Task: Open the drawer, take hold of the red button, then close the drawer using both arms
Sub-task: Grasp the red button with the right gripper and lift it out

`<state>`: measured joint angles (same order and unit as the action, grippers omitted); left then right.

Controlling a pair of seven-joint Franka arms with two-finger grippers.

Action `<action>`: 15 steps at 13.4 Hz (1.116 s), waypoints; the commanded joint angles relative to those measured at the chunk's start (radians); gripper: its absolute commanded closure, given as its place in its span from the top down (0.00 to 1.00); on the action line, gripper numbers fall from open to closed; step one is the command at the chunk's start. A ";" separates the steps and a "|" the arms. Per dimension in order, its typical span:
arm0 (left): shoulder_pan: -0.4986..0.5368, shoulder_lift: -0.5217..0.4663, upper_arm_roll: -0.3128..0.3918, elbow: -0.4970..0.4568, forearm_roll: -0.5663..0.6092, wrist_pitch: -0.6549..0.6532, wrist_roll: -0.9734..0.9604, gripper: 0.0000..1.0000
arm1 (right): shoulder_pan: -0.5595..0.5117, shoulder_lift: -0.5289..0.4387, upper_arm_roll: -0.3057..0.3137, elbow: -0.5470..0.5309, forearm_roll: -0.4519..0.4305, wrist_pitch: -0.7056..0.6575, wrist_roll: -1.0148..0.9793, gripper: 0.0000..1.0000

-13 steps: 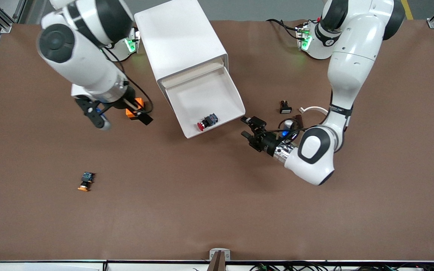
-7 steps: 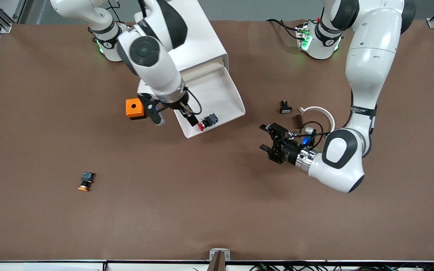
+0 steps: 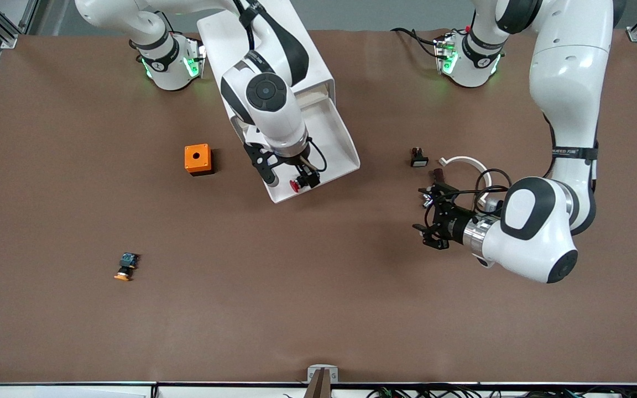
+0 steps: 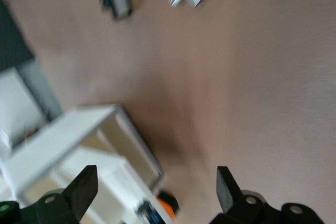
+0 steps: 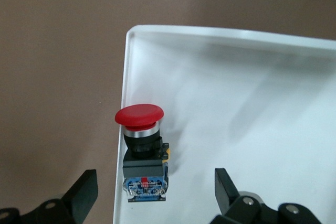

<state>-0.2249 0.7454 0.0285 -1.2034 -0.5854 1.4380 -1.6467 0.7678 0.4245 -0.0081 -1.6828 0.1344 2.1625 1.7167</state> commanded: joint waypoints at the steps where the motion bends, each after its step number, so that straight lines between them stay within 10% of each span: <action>1: -0.021 -0.034 0.024 -0.007 0.140 0.013 0.158 0.99 | 0.021 0.017 -0.012 0.008 -0.016 0.023 0.029 0.97; 4: -0.040 -0.060 0.024 -0.008 0.188 0.050 0.322 0.99 | 0.025 0.037 -0.013 0.009 -0.019 0.048 0.044 0.90; 11: -0.089 -0.058 0.021 -0.010 0.320 0.145 0.458 0.99 | 0.022 0.036 -0.012 0.011 -0.033 0.037 0.041 0.24; 15: -0.136 -0.058 0.019 -0.012 0.338 0.176 0.487 0.99 | 0.004 0.008 -0.016 0.061 -0.032 -0.027 -0.041 0.08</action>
<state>-0.3387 0.7009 0.0405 -1.2031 -0.2692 1.5964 -1.1889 0.7786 0.4555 -0.0160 -1.6566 0.1150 2.1953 1.7234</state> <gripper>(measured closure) 0.004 0.599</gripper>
